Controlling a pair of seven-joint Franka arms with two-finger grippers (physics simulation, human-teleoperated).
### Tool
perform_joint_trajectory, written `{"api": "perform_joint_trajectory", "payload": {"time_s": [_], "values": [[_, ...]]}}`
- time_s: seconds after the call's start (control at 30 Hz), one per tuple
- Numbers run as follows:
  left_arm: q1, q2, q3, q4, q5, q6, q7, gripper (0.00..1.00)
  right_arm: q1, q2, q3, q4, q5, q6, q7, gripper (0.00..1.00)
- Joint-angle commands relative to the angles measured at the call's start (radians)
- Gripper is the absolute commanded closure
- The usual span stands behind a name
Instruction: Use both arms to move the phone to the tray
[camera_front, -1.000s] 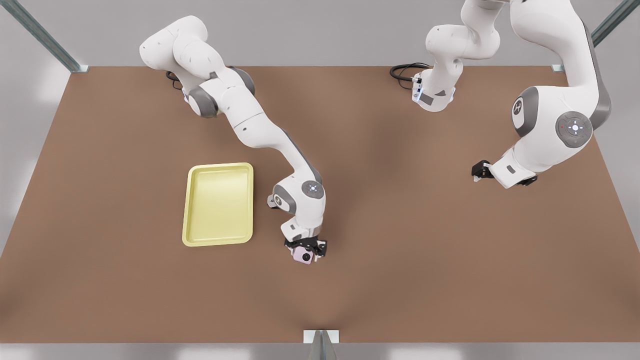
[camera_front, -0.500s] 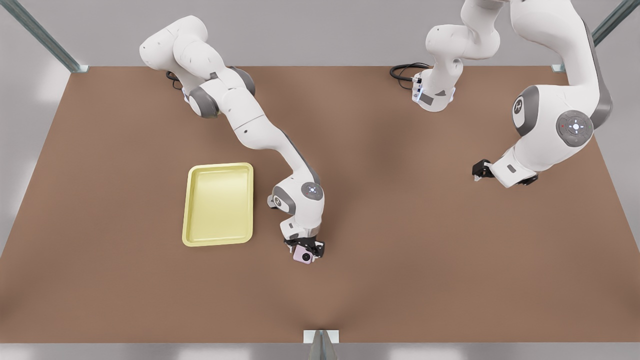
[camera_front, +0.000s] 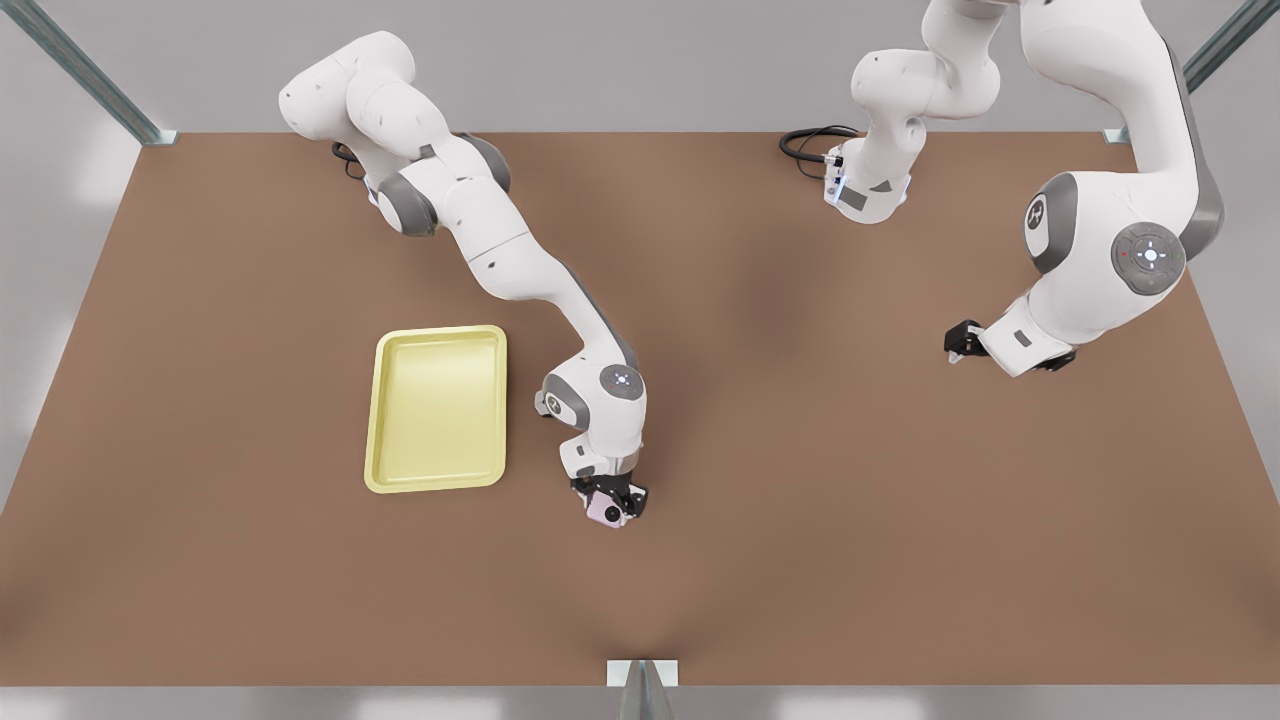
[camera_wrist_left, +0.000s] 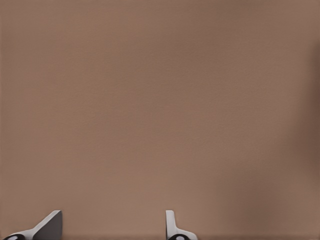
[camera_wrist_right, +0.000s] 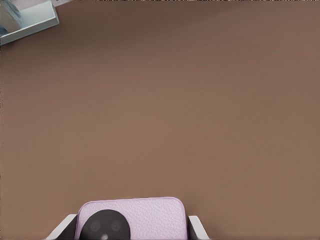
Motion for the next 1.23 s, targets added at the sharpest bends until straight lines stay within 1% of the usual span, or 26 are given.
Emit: {"api": "perform_joint_trajectory", "payload": {"time_s": [0.0,0.1,0.2,0.27,0.33,0.37,0.4,0.47,0.5,0.63,0.67,0.7,0.73,0.77,0.87,0.9,0.93,0.97,1.0,1.03,1.07,1.1,1.13,1.17,1.2], "values": [[0.0,-0.001,0.0,0.0,0.001,0.0,-0.001,0.0,0.0,-0.004,0.0,0.001,-0.003,0.002,0.041,0.21],[0.0,-0.002,0.0,0.0,0.001,-0.001,-0.001,0.0,0.0,-0.009,-0.003,0.004,-0.002,-0.005,0.023,0.21],[0.0,-0.002,0.0,0.0,0.001,-0.003,-0.001,0.0,-0.011,-0.061,0.003,-0.006,0.006,-0.013,-0.045,0.21],[0.0,-0.001,0.0,0.0,0.001,-0.001,-0.001,0.0,-0.015,-0.185,0.006,-0.168,0.006,0.019,-0.11,0.21],[0.001,-0.002,0.0,0.0,0.001,-0.001,0.001,0.0,-0.038,-0.362,0.009,-0.44,0.008,0.136,-0.193,0.21],[0.0,-0.002,0.0,0.0,0.002,-0.001,0.001,0.0,-0.046,-0.417,0.009,-0.516,0.008,0.15,-0.245,0.21],[0.0,-0.002,0.0,0.0,0.002,-0.001,0.001,0.0,-0.097,-0.484,0.049,-0.613,0.008,0.18,-0.327,0.21],[0.0,-0.004,0.0,0.0,0.002,-0.004,0.001,0.0,-0.147,-0.604,0.066,-0.803,0.008,0.252,-0.457,0.2],[0.0,-0.004,0.0,0.0,0.002,-0.004,0.001,0.0,-0.166,-0.645,0.066,-0.915,0.008,0.348,-0.495,0.19],[0.0,-0.002,0.0,0.0,0.002,0.0,0.001,0.0,-0.244,-0.788,0.066,-1.239,0.005,0.579,-0.696,0.19],[0.0,-0.002,0.0,0.0,0.002,-0.001,-0.001,0.0,-0.261,-0.817,0.064,-1.279,0.005,0.584,-0.738,0.19],[0.0,-0.001,0.0,0.004,0.001,0.002,-0.004,0.0,-0.282,-0.836,0.063,-1.342,0.002,0.645,-0.778,0.18],[0.0,0.001,-0.001,0.014,0.001,-0.013,-0.004,0.0,-0.29,-0.842,0.061,-1.385,0.002,0.696,-0.805,0.14],[0.0,0.007,-0.003,0.03,-0.012,-0.016,-0.01,0.0,-0.308,-0.843,0.061,-1.388,0.0,0.696,-0.834,0.0],[-0.008,0.021,-0.014,0.077,-0.016,-0.016,-0.024,0.0,-0.31,-0.872,0.06,-1.388,0.0,0.684,-0.842,0.0],[-0.008,0.025,-0.014,0.091,-0.016,-0.024,-0.027,0.0,-0.31,-0.914,0.057,-1.353,0.0,0.576,-0.845,0.0],[-0.009,0.025,-0.014,0.096,-0.016,-0.033,-0.027,0.0,-0.31,-0.98,0.06,-1.253,0.003,0.321,-0.859,0.0],[-0.009,0.027,-0.014,0.105,-0.016,-0.039,-0.028,0.0,-0.316,-1.032,0.06,-1.072,0.069,-0.055,-0.946,0.0],[-0.011,0.029,-0.014,0.108,-0.015,-0.043,-0.028,0.0,-0.331,-1.047,0.043,-0.883,0.21,-0.373,-1.081,0.0],[-0.012,0.029,-0.014,0.108,-0.016,-0.046,-0.028,0.0,-0.417,-1.063,0.049,-0.733,0.232,-0.605,-1.149,0.0],[-0.014,0.029,-0.02,0.109,-0.016,-0.047,-0.028,0.0,-0.572,-1.075,0.13,-0.616,0.261,-0.775,-1.226,0.0],[-0.014,0.029,-0.021,0.108,-0.016,-0.047,-0.028,0.0,-0.627,-1.073,0.141,-0.514,0.264,-0.878,-1.285,0.0],[-0.014,0.029,-0.021,0.109,-0.016,-0.049,-0.028,0.0,-0.656,-1.061,0.141,-0.47,0.27,-0.921,-1.379,0.0],[-0.014,0.029,-0.023,0.108,-0.015,-0.055,-0.03,0.0,-0.69,-1.073,0.158,-0.484,0.27,-0.947,-1.382,0.0],[-0.014,0.03,-0.023,0.108,-0.016,-0.055,-0.028,0.0,-0.693,-1.11,0.192,-0.544,0.278,-0.939,-1.427,0.0]]}}
